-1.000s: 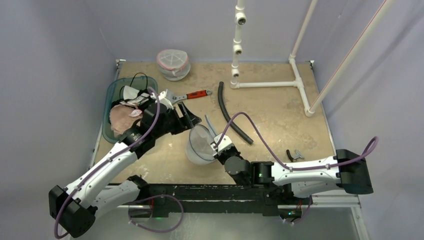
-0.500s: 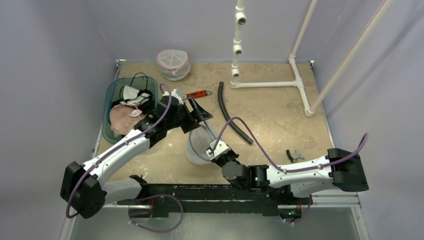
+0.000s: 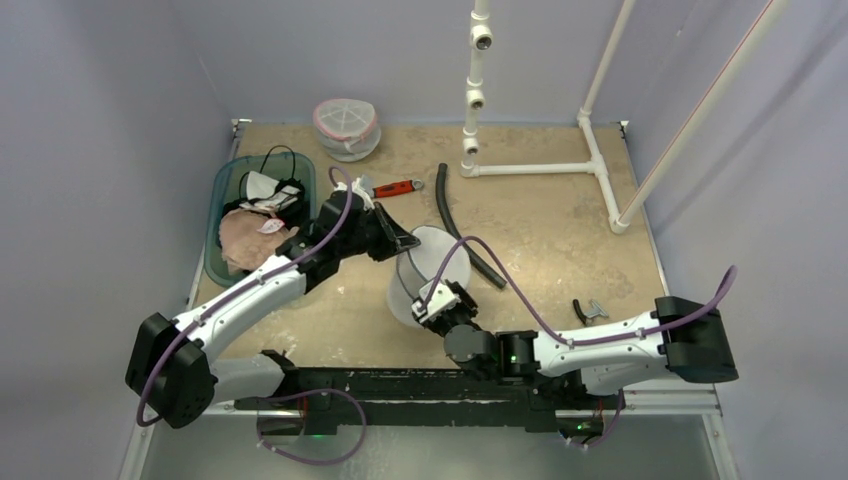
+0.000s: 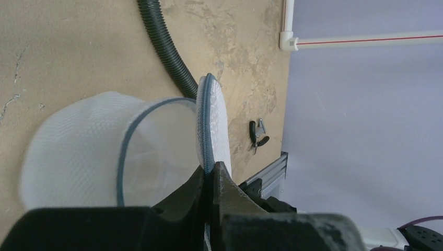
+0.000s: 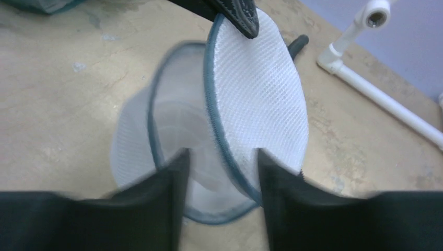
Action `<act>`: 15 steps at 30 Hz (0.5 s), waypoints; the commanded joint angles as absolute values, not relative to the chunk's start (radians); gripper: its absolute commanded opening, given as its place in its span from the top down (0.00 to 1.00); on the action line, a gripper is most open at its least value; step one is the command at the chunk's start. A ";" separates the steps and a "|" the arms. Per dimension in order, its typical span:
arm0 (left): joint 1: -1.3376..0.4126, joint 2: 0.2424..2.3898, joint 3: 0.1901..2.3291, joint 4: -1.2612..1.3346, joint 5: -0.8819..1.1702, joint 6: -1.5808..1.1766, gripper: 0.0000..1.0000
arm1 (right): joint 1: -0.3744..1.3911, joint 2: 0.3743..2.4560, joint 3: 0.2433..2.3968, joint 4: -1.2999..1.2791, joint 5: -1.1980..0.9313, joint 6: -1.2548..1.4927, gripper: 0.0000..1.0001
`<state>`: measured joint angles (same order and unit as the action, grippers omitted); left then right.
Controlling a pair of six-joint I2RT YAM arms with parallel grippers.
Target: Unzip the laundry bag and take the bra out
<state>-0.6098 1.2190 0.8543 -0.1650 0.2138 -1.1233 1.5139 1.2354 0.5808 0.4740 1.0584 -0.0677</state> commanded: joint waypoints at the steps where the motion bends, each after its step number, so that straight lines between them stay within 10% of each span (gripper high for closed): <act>1: -0.614 1.168 0.852 -0.120 0.226 -1.061 1.00 | 1.521 1.178 0.615 0.386 0.989 0.039 0.29; 7: -0.613 1.113 0.817 -0.109 0.238 -0.975 1.00 | 1.515 0.927 0.540 0.319 0.856 0.196 0.04; 15: -0.614 1.022 0.693 0.028 0.272 -0.881 1.00 | 1.209 0.671 0.434 0.277 0.431 0.521 0.05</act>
<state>-0.6102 1.0798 0.7506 -0.0917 0.2363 -0.9695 1.3861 0.7410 0.4892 0.3073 0.7193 0.2996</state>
